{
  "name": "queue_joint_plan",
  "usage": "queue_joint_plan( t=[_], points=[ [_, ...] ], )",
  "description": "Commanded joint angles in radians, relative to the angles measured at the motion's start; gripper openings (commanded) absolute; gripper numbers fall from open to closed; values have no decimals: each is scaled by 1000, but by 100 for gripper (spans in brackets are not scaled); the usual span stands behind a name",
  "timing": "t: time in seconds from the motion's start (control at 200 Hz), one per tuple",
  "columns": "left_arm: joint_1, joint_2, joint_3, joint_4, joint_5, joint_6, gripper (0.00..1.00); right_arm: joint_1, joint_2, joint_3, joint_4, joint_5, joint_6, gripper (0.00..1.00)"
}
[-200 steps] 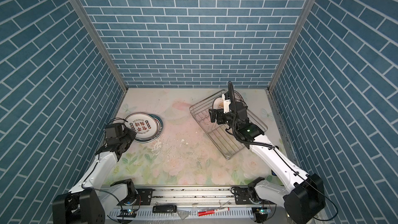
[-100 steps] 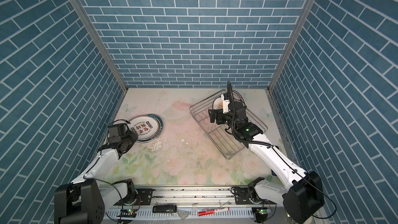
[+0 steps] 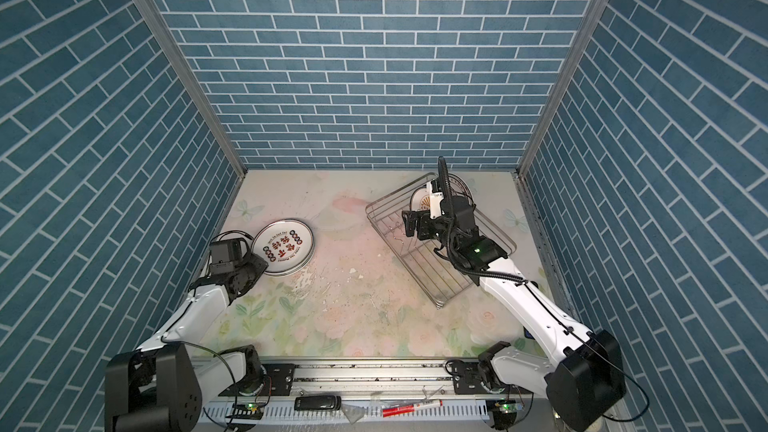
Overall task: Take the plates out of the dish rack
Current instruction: 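Open the left gripper and raise it off the stack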
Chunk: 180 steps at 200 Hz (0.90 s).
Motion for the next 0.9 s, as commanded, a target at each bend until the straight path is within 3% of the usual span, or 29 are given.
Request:
queue_joint_plan(
  t=[0.0, 0.15, 0.24, 0.345, 0.395, 0.57, 0.895],
  points=[
    [0, -28, 31, -50, -34, 28, 45, 4, 12, -15, 1, -10, -43, 99],
    [0, -44, 28, -18, 4, 59, 53, 5, 24, -5, -22, 21, -53, 99],
    [-2, -48, 18, 20, 35, 67, 82, 4, 27, -6, -37, 74, -55, 99],
    [-3, -28, 26, 55, 78, 92, 86, 2, 40, 5, -64, 147, -58, 99],
    [-10, -14, 36, 71, 101, 102, 93, 0, 49, 10, -76, 166, -65, 99],
    [-149, 43, 137, 23, 52, 146, 97, -24, 94, 51, -149, 218, -60, 99],
    [-453, 150, 333, -76, -50, 307, 99, -81, 132, 109, -221, 182, -55, 99]
  ],
)
